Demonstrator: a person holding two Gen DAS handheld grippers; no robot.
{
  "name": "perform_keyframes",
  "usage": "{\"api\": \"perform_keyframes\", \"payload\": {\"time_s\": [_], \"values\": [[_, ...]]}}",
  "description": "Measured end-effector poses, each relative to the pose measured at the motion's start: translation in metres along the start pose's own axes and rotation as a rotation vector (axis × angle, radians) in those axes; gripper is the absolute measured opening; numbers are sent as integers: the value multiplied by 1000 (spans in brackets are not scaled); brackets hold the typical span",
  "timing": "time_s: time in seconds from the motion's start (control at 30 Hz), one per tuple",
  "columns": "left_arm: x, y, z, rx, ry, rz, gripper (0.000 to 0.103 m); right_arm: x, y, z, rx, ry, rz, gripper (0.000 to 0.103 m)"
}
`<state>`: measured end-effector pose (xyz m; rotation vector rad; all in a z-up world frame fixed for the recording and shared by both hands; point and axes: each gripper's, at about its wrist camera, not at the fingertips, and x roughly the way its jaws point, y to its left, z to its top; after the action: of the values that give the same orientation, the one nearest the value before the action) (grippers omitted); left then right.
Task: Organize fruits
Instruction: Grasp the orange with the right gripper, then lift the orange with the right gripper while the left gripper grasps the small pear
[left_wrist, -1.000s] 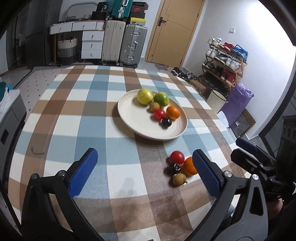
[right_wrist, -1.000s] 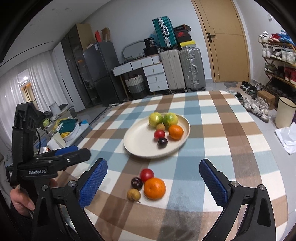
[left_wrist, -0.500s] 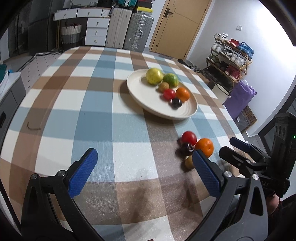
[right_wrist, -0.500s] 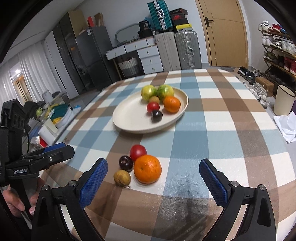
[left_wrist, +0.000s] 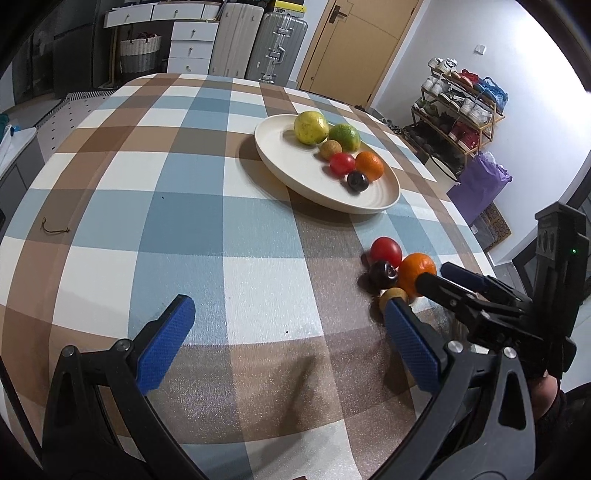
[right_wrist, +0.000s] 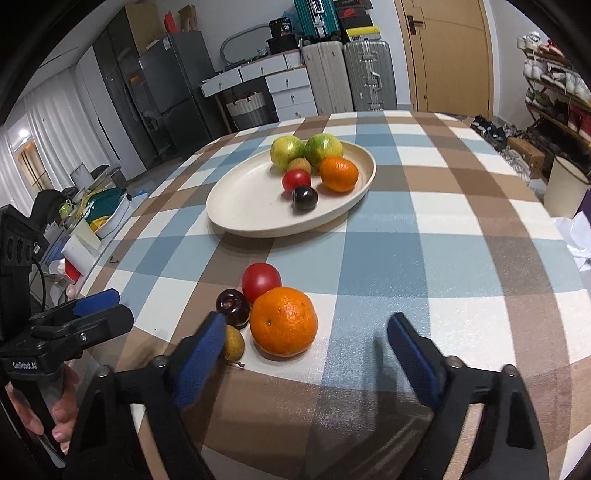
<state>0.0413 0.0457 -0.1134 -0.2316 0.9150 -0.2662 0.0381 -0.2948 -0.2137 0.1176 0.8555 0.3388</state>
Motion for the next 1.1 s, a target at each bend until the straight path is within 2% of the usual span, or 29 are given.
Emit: {"api": "perform_keyframes", "payload": {"time_s": [0.2,0.23,0.27,0.37,0.7,1.1], "values": [[2,-1,-2,5,8,3,102,10,-5,0,41,37,61,56],[2,-1,-2,5,8,3,102,10,-5,0,49,46,100,44],[2,-1,-2,4,9,3,102,10,-5,0,56,50,122,41],[3,-3,-2,6,11,2,102,9,-2,-1,42,35,107,40],[9,-25,-6,54,41,-20,102,-6,-12,-2,86,-19,142,40],[38,-57,-3,107,119,-31,102,-20,-24,-1,118,-59,153,40]]}}
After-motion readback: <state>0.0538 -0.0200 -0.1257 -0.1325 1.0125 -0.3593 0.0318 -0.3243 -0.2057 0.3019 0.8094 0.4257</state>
